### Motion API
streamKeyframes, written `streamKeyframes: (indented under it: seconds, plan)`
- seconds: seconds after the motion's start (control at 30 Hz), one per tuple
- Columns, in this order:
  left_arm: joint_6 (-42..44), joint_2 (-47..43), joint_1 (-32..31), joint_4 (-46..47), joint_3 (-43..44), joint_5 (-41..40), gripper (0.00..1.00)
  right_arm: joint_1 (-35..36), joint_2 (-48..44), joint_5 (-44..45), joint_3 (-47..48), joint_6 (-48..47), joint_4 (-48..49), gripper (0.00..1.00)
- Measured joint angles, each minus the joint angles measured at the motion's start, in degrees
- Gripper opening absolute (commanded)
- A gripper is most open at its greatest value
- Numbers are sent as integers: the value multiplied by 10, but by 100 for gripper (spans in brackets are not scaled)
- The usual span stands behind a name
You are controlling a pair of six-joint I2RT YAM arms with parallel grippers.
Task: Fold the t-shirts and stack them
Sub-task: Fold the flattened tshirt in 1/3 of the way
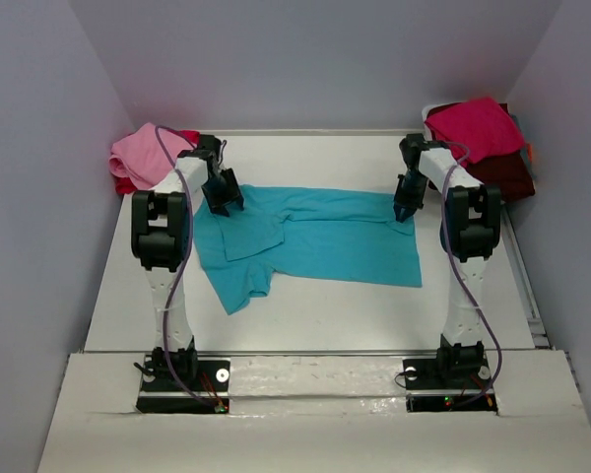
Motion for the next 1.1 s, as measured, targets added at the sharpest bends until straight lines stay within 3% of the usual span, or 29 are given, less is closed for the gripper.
streamKeyframes:
  seconds: [0.57, 1.1]
  plan:
    - [-9, 14, 53, -8, 17, 10, 60, 0, 52, 3, 87, 0, -49, 21]
    - [-7, 85, 73, -57, 136, 21, 60, -7, 147, 8, 264, 3, -107, 22]
